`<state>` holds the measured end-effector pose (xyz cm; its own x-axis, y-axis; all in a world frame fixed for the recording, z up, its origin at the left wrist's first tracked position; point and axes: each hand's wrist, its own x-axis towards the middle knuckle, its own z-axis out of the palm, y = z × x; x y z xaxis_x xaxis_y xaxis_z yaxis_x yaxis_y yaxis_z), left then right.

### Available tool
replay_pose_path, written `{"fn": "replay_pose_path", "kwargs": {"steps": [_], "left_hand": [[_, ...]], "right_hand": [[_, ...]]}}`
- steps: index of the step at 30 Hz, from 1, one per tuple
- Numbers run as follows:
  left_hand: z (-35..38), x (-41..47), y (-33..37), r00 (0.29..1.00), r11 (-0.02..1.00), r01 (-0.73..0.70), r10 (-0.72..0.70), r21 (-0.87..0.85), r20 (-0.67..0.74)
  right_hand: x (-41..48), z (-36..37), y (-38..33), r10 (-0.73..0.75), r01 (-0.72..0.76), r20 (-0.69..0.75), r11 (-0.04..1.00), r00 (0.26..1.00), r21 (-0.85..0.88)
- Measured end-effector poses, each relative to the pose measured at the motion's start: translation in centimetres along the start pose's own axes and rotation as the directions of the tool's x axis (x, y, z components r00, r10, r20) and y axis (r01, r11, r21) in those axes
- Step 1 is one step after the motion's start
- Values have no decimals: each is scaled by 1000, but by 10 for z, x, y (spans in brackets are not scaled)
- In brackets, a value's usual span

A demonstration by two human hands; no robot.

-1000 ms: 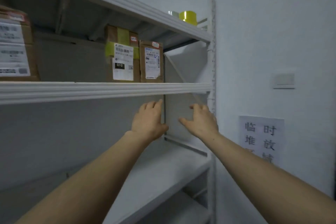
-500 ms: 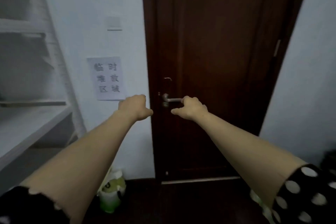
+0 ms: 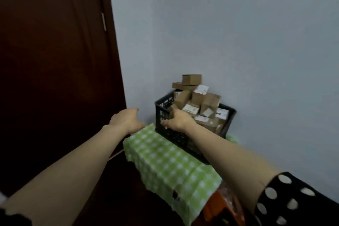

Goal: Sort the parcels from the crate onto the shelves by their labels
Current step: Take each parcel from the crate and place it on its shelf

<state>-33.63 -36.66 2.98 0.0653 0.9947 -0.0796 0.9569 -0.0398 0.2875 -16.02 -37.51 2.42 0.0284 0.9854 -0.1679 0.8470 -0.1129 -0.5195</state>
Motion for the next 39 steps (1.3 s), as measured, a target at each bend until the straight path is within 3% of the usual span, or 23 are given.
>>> {"fn": "replay_pose_path", "kwargs": {"steps": [9,17,22,25,30,35,39], "left_hand": [[80,75,133,960,973,-215,226,-82,164],[137,201,201,944,953,-214,258,-215,206],[166,276,232,923,945,-198,269,-262,274],[184,309,251,915,914,-126,258,-386,311],[215,345,278,912,866,133,84,-482,403],[241,358,297,938,785,251,-53,-566,342],[249,352,310,923,737,320,-101,-595,371]], "right_hand": [[19,-38,156,229,-215,-52,957,972,194],[122,-67,231,384,-325,-135,888,913,325],[199,-77,261,444,-359,-115,830,889,427],[234,-73,283,460,-374,-74,795,885,478],[277,-73,309,425,-372,21,765,905,525],[315,-65,331,375,-338,81,696,923,633],[310,-59,348,354,-246,-28,702,935,668]]}}
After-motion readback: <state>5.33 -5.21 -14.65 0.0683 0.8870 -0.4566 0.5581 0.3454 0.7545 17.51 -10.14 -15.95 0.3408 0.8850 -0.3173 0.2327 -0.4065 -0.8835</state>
